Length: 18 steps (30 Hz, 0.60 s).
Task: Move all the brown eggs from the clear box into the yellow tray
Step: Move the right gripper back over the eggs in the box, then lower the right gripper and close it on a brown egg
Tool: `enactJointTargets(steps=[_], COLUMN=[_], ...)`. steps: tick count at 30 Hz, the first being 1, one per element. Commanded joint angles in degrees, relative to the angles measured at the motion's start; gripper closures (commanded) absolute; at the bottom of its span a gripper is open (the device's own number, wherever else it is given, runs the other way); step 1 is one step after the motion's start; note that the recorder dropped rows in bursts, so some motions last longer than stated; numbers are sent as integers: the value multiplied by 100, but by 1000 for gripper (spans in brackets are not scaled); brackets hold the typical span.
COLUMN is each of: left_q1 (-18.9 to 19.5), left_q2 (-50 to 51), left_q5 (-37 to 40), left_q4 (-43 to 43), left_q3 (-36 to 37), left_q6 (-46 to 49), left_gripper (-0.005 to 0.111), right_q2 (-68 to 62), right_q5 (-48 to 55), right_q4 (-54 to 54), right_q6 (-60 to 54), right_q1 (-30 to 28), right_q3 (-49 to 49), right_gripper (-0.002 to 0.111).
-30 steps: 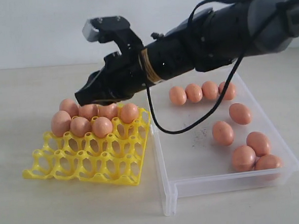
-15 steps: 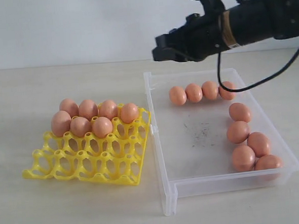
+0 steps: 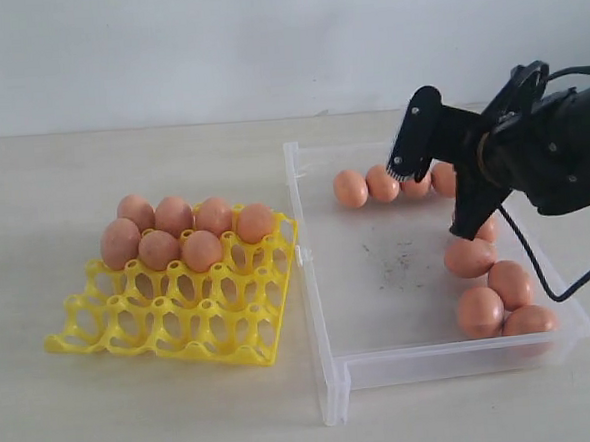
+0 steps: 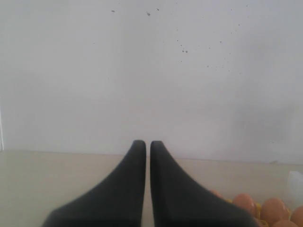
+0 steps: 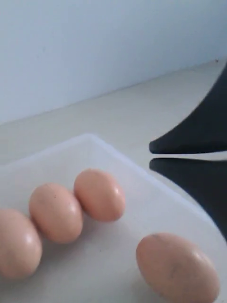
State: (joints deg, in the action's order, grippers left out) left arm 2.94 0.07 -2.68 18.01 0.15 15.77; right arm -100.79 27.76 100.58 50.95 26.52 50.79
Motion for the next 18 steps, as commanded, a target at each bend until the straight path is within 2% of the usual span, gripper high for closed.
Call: enactJointTargets(steps=[1, 2, 3, 4, 5, 6, 8, 12, 15, 18], left_q1=[-22, -22, -22, -22, -22, -22, -22, -22, -22, -22], left_q2=[-7, -7, -7, -7, -7, -7, -7, -7, -7, -7], left_q5=[-32, -32, -32, -32, -32, -32, -32, -32, -32, -32], left_q4=[27, 27, 27, 27, 27, 27, 27, 27, 27, 27], left_q3=[-15, -15, -15, -15, -15, -15, -15, -15, -15, -15], left_q6=[20, 20, 20, 20, 20, 20, 20, 20, 20, 20], left_gripper=[103, 103, 103, 103, 103, 103, 103, 103, 103, 103], right_q2=[133, 133, 122, 122, 122, 122, 122, 68, -327, -610], right_q5=[-91, -153, 118, 576, 1344, 2094, 2877, 2806, 2903, 2605], right_q4=[-3098, -4231, -6210, -7419, -8537, -9248, -9832, -10126, -9992, -10006], right_q6=[-1897, -2867, -4630, -5718, -6681, -7023, -6645, -5875, -5430, -4521], right_q1=[70, 69, 69, 69, 69, 69, 69, 69, -33, -212], right_q3=[377, 531, 805, 994, 1283, 1587, 1996, 2120, 2120, 2120], right_gripper=[108, 108, 108, 108, 108, 108, 108, 105, 78, 56])
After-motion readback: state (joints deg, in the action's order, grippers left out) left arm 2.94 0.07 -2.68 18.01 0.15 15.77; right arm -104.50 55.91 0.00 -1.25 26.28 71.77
